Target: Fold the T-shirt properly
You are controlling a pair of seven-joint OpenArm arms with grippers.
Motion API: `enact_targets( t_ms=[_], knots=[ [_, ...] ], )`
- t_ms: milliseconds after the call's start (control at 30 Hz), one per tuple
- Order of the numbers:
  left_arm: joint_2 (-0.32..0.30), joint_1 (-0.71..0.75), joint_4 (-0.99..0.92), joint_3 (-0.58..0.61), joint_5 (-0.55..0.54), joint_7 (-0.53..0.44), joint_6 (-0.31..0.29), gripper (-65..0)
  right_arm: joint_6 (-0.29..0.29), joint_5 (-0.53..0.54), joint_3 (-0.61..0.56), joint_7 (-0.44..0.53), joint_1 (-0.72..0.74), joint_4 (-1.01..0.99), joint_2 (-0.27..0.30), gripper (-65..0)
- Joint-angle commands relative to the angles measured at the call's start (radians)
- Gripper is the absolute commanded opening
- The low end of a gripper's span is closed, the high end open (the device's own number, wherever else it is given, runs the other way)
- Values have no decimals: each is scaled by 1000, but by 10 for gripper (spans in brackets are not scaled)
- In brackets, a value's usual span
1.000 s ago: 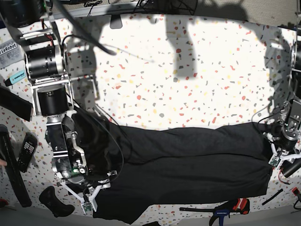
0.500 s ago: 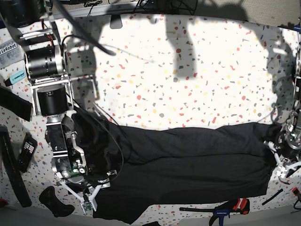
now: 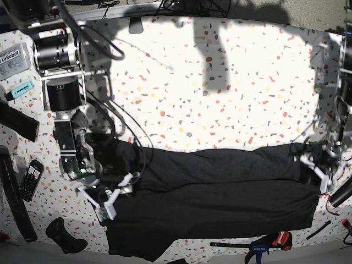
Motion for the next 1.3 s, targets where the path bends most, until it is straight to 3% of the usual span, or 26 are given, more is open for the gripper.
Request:
enact_targets(
  t_ms=[0, 133, 367, 733, 967, 1267],
  knots=[
    [-12, -18, 12, -10, -9, -27, 19, -433, 7, -8, 17, 28, 25, 15, 6, -277],
    [8, 33, 12, -77, -9, -37, 20, -433, 8, -47, 49, 31, -11, 15, 6, -277],
    [64, 89, 12, -246, -9, -30, -48, -433, 8, -57, 50, 63, -90, 15, 6, -277],
    [71, 163, 14, -267, 71, -54, -55, -433, 7, -132, 50, 68, -187, 14, 6, -277],
    [36, 189, 61, -267, 71, -31, -63, -433, 7, -125, 50, 46, -233, 39, 9, -277],
    [-52, 362, 323, -268, 71, -1, -61, -433, 7, -124, 50, 1, -333, 120, 9, -277]
  ],
)
